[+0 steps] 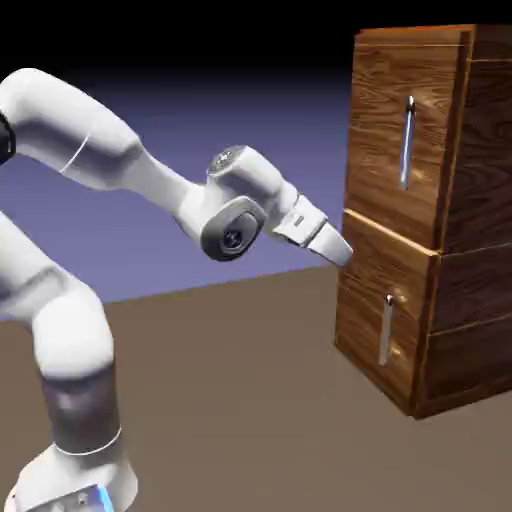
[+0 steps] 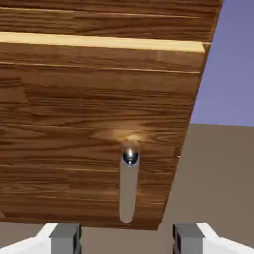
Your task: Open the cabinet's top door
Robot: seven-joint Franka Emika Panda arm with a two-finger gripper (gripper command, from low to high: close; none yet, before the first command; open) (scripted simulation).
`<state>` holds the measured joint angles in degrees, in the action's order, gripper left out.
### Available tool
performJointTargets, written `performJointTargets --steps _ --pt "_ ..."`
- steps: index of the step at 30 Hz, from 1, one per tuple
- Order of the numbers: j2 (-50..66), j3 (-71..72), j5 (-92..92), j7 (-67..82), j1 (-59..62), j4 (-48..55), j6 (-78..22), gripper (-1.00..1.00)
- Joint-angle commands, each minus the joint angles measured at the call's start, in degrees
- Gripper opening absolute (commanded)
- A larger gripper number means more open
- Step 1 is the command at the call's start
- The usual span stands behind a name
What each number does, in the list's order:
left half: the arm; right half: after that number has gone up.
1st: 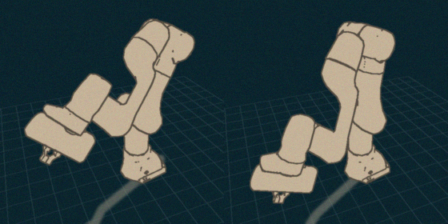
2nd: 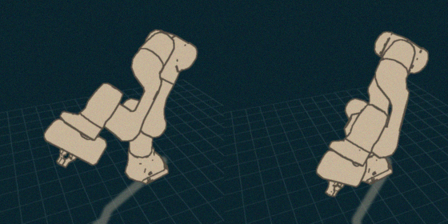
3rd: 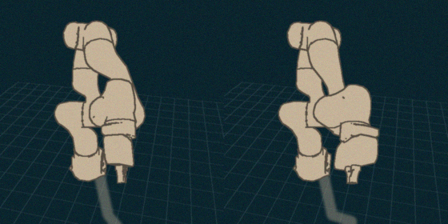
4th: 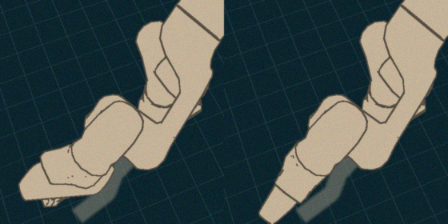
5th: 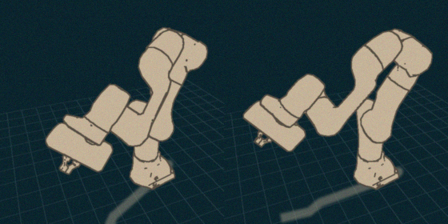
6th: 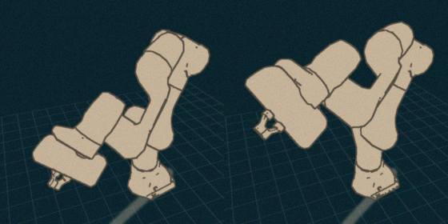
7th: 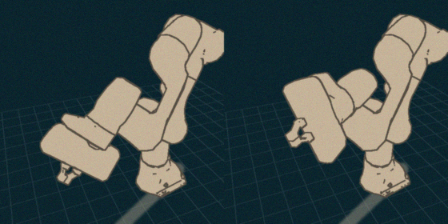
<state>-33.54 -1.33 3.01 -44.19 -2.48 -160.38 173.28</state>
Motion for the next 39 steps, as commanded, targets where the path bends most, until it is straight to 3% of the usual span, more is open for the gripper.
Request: performJointTargets --steps 1,39 --pt "-0.73 -1.11 2.5 -1.44 -1.49 0.51 -0.6 0.0" --pt "-28.55 -43.11 97.18 -56.19 -57.88 19.96 -23.39 0.0"
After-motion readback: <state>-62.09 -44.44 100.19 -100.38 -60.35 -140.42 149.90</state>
